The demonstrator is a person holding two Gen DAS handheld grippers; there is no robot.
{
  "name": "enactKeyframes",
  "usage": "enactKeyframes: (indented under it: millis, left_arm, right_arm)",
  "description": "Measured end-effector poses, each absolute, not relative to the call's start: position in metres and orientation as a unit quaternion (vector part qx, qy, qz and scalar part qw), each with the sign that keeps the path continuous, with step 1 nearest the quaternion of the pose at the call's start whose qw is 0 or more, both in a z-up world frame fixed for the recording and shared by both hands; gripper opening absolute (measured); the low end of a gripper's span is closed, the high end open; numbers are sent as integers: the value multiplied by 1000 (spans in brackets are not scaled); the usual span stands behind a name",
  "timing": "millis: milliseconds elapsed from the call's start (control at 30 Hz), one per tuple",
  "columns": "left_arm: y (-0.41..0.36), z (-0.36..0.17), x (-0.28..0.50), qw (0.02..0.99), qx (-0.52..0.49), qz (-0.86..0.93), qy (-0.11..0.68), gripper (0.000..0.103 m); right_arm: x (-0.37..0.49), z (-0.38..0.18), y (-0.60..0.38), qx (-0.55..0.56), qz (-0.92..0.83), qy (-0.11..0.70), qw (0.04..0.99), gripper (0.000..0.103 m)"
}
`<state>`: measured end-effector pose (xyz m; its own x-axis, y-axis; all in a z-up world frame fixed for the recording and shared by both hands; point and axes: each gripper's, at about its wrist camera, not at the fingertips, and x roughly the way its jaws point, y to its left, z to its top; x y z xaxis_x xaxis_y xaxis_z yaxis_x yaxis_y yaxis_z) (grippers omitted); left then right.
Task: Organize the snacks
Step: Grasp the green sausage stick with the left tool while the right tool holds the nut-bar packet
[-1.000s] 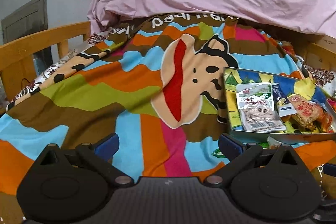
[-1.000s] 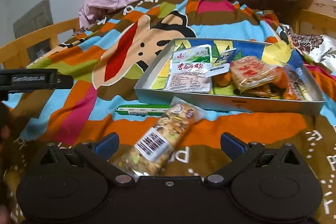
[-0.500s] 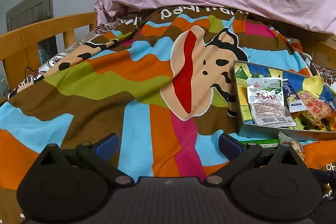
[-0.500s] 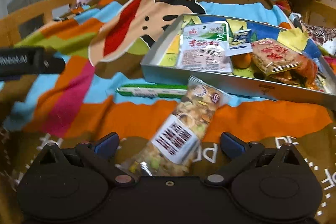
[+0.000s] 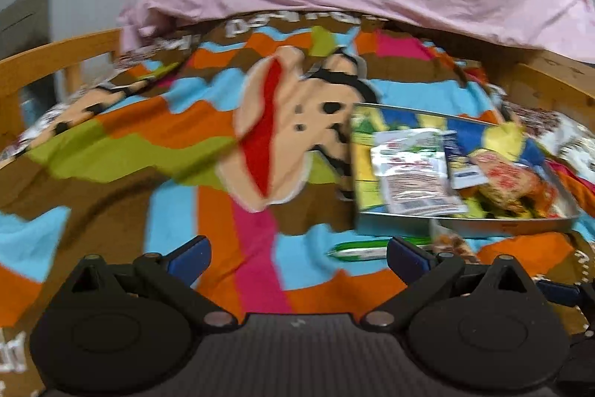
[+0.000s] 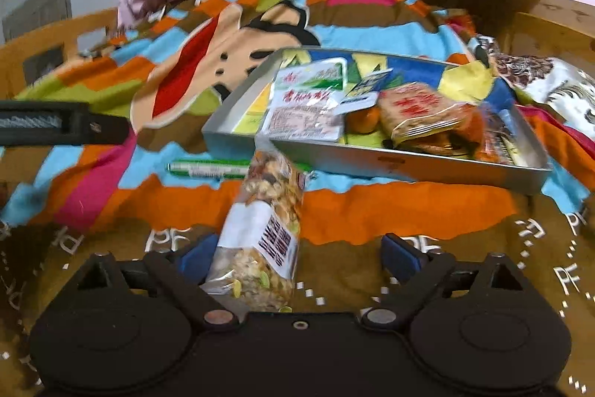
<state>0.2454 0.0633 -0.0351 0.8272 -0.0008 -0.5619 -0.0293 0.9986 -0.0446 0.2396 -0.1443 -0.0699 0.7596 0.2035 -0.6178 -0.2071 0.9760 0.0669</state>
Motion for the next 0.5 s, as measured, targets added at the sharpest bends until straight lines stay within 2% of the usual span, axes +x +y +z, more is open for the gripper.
enactKeyframes:
  millis: [133,367,500]
  left_arm:
    - [55,-38,269,953,8,-78,292,103]
    - [43,-54,321,916,84,-204,335,103]
    - [42,-71,345,883,97,-246,387,102]
  right_arm:
    - [247,-75,-150,30,118,339,933,93]
    - [256,-87,-139,43,125,344,930,94]
    - [257,-89,-135,43,131,339,931,89]
